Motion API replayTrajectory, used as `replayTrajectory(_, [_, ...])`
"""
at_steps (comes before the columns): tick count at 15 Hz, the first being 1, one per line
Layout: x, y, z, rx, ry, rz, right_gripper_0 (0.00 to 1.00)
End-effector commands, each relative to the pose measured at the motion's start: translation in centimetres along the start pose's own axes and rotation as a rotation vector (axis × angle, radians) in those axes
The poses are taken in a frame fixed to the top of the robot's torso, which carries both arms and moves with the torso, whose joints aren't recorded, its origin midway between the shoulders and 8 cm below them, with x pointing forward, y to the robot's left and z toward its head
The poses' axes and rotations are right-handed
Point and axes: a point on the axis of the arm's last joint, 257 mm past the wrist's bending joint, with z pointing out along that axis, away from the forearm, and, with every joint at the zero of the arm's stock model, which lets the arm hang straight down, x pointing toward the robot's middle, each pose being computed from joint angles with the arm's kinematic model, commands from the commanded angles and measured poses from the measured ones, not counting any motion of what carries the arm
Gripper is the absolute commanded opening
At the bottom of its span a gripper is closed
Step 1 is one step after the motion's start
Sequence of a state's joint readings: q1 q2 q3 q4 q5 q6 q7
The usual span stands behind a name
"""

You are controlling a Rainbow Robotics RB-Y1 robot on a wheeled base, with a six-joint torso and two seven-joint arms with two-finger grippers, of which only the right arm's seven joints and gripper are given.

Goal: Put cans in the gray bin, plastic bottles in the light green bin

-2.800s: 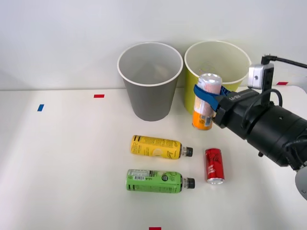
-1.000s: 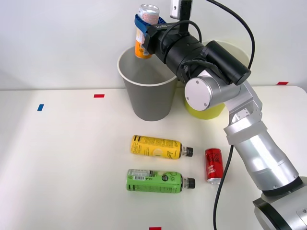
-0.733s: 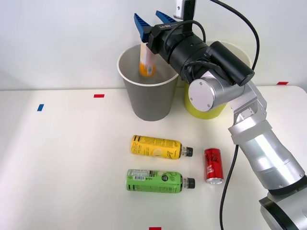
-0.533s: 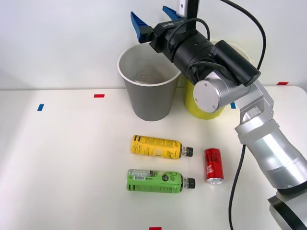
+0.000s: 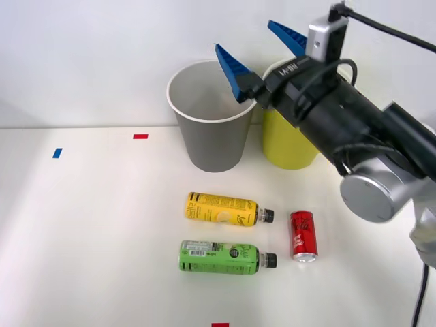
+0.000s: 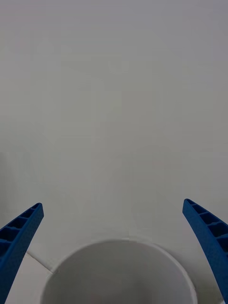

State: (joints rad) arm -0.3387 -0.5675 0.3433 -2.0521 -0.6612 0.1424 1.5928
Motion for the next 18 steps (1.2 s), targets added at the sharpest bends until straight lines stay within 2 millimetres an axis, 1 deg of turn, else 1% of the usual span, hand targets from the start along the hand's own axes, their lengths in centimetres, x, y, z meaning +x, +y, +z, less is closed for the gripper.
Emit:
replayTrajectory(1, [-0.4, 0.6, -6.6, 0.025, -0.069, 0.029, 1.0])
replayTrajectory(2, [-0.3, 0.4, -8.2, 0.047, -0.092, 0.038, 1.0])
replayTrajectory(3, [0.0, -0.1, -10.9, 0.091, -0.124, 0.063, 1.0])
replayTrajectory(5, [0.4, -0.6, -15.2, 0.169, -0.151, 0.089, 1.0])
replayTrajectory(6, [0.9, -1.1, -17.4, 0.214, -0.136, 0.085, 1.0])
replayTrajectory(7, [1.2, -1.9, -19.9, 0.269, -0.125, 0.078, 1.0])
replayTrajectory(9, [2.0, -3.5, -23.6, 0.369, -0.101, 0.068, 1.0])
replayTrajectory(10, [2.9, -4.2, -25.6, 0.429, -0.073, 0.075, 1.0])
replayTrajectory(12, [4.2, -5.0, -28.5, 0.528, -0.045, 0.113, 1.0])
replayTrajectory(13, [5.2, -5.3, -29.9, 0.581, -0.028, 0.139, 1.0])
replayTrajectory(14, [6.5, -5.7, -31.5, 0.634, -0.01, 0.149, 1.0])
replayTrajectory(16, [8.7, -6.6, -34.0, 0.718, -0.004, 0.144, 1.0])
replayTrajectory(18, [11.8, -7.4, -36.2, 0.802, 0.01, 0.146, 1.0])
